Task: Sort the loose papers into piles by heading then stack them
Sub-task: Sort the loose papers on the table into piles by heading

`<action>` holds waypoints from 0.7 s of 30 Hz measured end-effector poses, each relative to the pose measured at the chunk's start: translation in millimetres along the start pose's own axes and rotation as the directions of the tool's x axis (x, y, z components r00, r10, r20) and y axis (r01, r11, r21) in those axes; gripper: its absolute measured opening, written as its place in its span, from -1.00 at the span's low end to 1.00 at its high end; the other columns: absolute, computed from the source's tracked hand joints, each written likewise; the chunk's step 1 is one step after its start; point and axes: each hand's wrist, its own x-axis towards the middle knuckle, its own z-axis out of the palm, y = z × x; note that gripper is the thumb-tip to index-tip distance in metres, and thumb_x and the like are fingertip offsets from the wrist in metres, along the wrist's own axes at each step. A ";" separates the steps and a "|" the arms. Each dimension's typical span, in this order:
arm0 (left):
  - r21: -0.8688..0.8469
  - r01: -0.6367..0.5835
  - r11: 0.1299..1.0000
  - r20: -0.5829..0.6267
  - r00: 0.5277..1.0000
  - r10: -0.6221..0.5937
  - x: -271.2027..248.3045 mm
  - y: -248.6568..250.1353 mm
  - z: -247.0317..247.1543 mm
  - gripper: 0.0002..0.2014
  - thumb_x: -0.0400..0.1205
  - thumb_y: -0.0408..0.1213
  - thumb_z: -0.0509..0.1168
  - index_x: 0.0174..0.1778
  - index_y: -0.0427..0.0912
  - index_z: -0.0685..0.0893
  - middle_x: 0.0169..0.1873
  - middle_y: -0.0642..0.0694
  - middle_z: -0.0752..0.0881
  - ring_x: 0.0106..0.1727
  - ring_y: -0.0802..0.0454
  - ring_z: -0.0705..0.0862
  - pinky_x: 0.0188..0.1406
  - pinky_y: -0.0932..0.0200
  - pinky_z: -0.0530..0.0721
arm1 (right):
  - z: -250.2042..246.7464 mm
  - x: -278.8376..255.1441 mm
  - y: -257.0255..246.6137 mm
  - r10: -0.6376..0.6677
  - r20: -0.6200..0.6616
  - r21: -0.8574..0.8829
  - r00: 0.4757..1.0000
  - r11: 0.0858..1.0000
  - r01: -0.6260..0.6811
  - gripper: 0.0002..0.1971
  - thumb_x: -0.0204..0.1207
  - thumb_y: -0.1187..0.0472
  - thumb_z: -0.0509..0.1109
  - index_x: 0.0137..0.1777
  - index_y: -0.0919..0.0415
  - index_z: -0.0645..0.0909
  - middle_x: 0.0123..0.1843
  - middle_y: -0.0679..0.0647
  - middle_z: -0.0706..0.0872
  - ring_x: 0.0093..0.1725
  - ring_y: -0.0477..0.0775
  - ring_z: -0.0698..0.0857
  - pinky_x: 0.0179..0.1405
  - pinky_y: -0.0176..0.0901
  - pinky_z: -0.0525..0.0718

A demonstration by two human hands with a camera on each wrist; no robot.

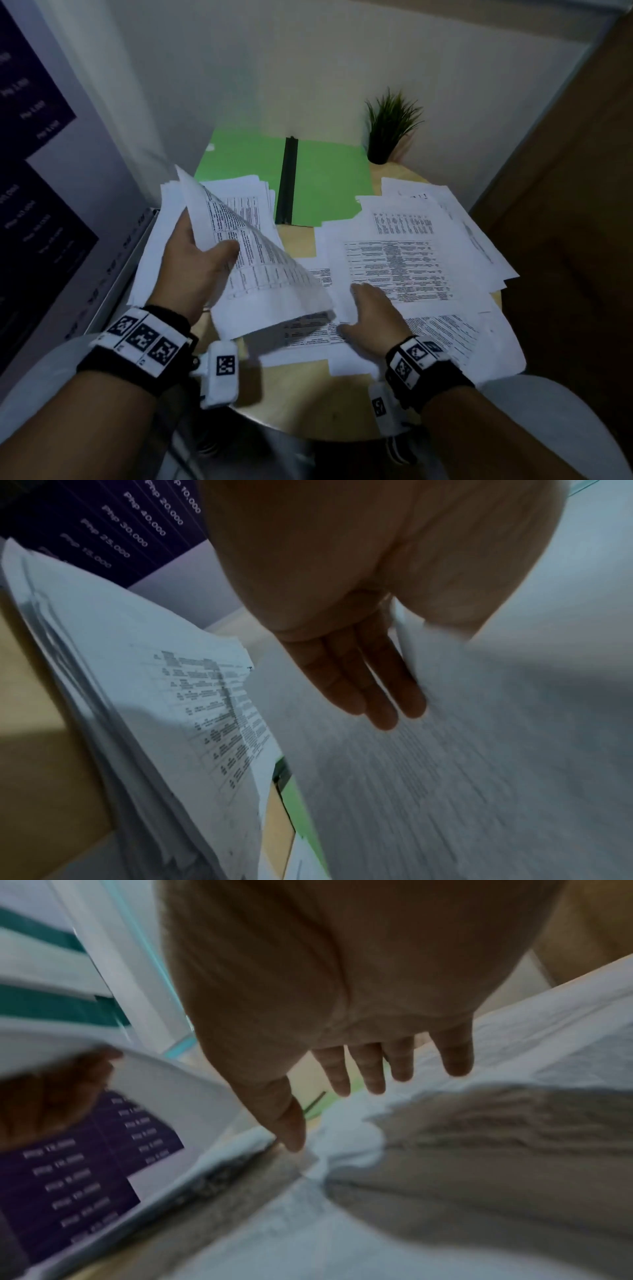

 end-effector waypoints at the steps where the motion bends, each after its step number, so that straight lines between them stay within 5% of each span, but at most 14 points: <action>1: 0.007 -0.002 1.000 0.016 1.000 0.002 2.1 -1.5 -2.9 -0.53 0.48 -0.50 0.40 0.20 0.13 0.67 0.05 -0.07 0.84 0.08 -0.17 0.82 0.14 -0.21 0.77 | 5.7 1.1 2.6 0.011 0.012 -0.049 1.000 0.999 -0.011 -0.08 0.38 -0.21 0.53 0.70 0.03 0.27 0.71 0.03 0.35 0.72 0.16 0.27 0.64 0.20 0.38; 4: 0.087 -0.012 0.996 0.061 0.998 0.007 3.1 -2.1 -5.5 -0.55 0.56 -0.62 0.31 0.07 0.10 0.63 -0.31 0.05 0.78 -0.33 0.00 0.69 -0.27 0.04 0.67 | 14.8 3.3 6.4 0.042 -0.027 -0.053 0.999 0.998 -0.044 0.01 0.38 -0.25 0.58 0.77 0.00 0.22 0.79 -0.04 0.27 0.76 0.08 0.23 0.71 0.18 0.30; 11: 0.156 0.110 0.982 0.049 0.992 -0.119 3.4 -9.4 -4.2 -0.90 0.69 -0.36 0.38 -0.05 -0.04 0.65 -0.35 -0.04 0.70 -0.34 0.00 0.64 -0.29 0.13 0.62 | 19.2 3.8 12.4 0.020 -0.251 0.016 0.968 1.000 -0.017 -0.60 0.63 -0.02 0.44 0.45 0.01 0.66 0.40 -0.06 0.73 0.44 0.12 0.63 0.45 0.08 0.57; 14: 0.144 0.118 0.982 0.031 0.992 -0.124 1.7 -8.7 -3.6 -0.89 0.72 -0.28 0.38 -0.12 -0.18 0.70 -0.28 -0.11 0.74 -0.30 -0.01 0.65 -0.20 0.08 0.61 | 9.6 -0.9 8.5 0.046 -0.319 0.078 0.947 0.997 -0.022 -0.83 0.72 0.11 0.33 0.03 -0.06 0.77 -0.13 -0.21 0.76 0.01 0.09 0.78 -0.11 -0.16 0.63; 16: 0.072 0.178 0.981 0.034 0.983 -0.180 1.6 -7.9 -6.0 -0.83 0.70 -0.28 0.40 -0.22 -0.19 0.73 -0.28 -0.15 0.76 -0.25 -0.09 0.70 -0.19 0.05 0.64 | -5.2 -4.8 -0.3 0.053 -0.330 0.161 0.943 0.987 0.001 -0.78 0.75 0.13 0.28 -0.09 -0.04 0.71 -0.22 -0.22 0.72 -0.12 0.07 0.74 -0.25 -0.22 0.55; 18: 0.060 0.229 0.972 0.026 0.973 -0.231 2.0 -7.8 -6.9 -0.76 0.69 -0.25 0.41 -0.32 -0.15 0.75 -0.40 -0.08 0.78 -0.30 -0.10 0.73 -0.25 0.13 0.63 | -29.5 -13.1 -18.7 0.008 -0.359 0.263 0.933 0.960 0.093 -0.81 0.76 0.14 0.29 0.10 0.10 0.75 0.00 -0.04 0.82 0.02 0.09 0.75 -0.05 -0.16 0.63; 21: 0.134 0.207 0.969 -0.006 0.978 -0.208 -0.7 -0.8 -5.8 -0.82 0.69 -0.23 0.41 -0.21 -0.19 0.79 -0.39 -0.01 0.85 -0.27 -0.06 0.79 -0.26 0.13 0.65 | -74.5 -47.9 -60.5 -0.210 -0.404 0.356 0.890 0.860 0.364 -0.85 0.76 0.19 0.31 -0.03 0.13 0.66 -0.19 -0.08 0.72 -0.18 -0.01 0.67 -0.21 -0.13 0.54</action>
